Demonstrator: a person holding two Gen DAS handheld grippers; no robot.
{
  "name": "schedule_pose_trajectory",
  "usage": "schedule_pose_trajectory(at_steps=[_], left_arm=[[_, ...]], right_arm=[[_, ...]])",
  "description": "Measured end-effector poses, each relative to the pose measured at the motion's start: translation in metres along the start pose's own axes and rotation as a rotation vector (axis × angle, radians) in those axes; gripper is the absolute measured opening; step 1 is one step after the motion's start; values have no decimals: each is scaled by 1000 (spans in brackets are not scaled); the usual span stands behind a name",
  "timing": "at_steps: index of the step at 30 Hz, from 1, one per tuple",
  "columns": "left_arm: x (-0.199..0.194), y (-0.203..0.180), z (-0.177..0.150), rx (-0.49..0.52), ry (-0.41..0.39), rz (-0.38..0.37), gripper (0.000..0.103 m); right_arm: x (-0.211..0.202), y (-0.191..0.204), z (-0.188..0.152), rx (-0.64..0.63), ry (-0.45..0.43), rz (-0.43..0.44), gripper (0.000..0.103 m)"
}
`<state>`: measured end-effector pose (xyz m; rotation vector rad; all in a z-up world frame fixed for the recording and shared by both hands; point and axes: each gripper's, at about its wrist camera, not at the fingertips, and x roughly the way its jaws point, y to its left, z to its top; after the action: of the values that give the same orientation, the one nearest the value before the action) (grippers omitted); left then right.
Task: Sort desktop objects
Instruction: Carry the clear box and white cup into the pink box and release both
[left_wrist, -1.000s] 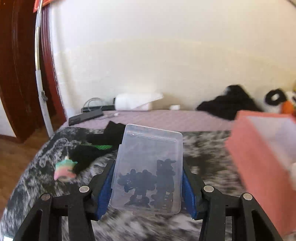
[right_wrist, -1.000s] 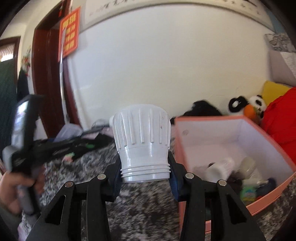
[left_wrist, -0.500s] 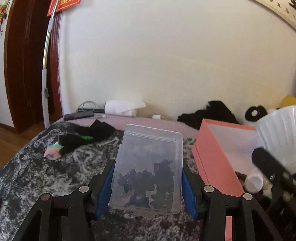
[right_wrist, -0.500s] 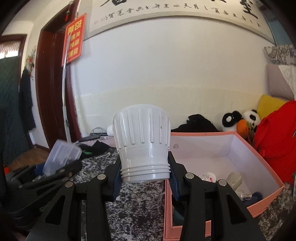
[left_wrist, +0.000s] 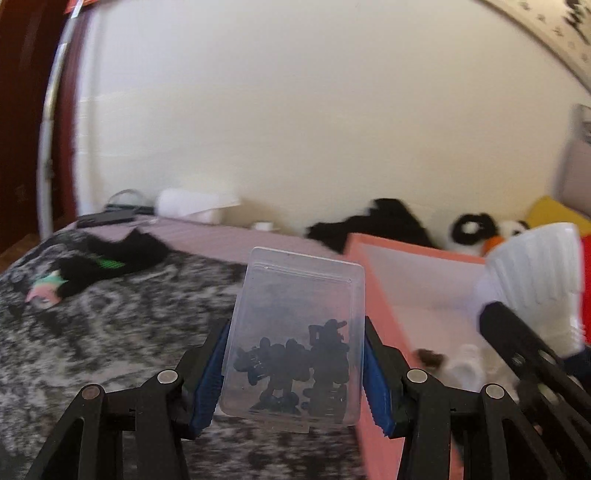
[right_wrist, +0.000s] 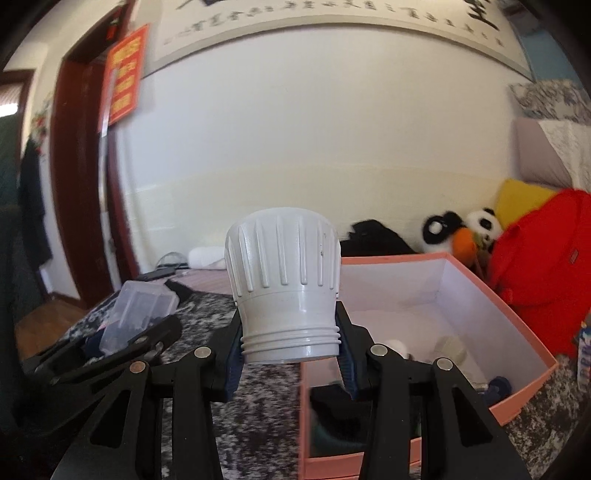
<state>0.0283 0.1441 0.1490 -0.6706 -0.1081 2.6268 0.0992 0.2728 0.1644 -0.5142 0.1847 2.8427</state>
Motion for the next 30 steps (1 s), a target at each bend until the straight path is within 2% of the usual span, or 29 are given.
schedule_pose_trajectory(at_steps=[3, 7, 9, 14, 15, 16, 17, 18, 19, 21, 24, 30], left_arm=[[6, -38, -5, 87, -2, -63, 56], [17, -84, -14, 209, -3, -107, 56], [25, -98, -19, 241, 11, -115, 56], [47, -127, -34, 302, 58, -116, 58], [52, -132, -37, 315, 67, -116, 62], [57, -134, -39, 311, 89, -120, 83], [63, -132, -41, 288, 122, -129, 101], [67, -128, -42, 260, 154, -137, 103], [72, -124, -43, 232, 186, -145, 103], [75, -118, -42, 199, 217, -144, 103], [68, -113, -39, 188, 198, -102, 103], [41, -99, -33, 186, 136, -48, 103]], right_arm=[[3, -37, 2, 63, 10, -80, 46], [7, -86, 0, 155, 31, -169, 46], [9, -109, -2, 190, 46, -214, 46], [16, -139, -3, 209, 60, -258, 46], [18, -142, -4, 205, 67, -263, 46], [23, -142, -4, 195, 84, -261, 48], [27, -142, -4, 185, 101, -260, 54], [32, -143, -5, 175, 118, -259, 80], [36, -142, -6, 161, 132, -265, 101], [40, -134, -9, 114, 139, -312, 103], [40, -123, -7, 46, 127, -342, 103], [27, -109, 0, 65, 72, -302, 103]])
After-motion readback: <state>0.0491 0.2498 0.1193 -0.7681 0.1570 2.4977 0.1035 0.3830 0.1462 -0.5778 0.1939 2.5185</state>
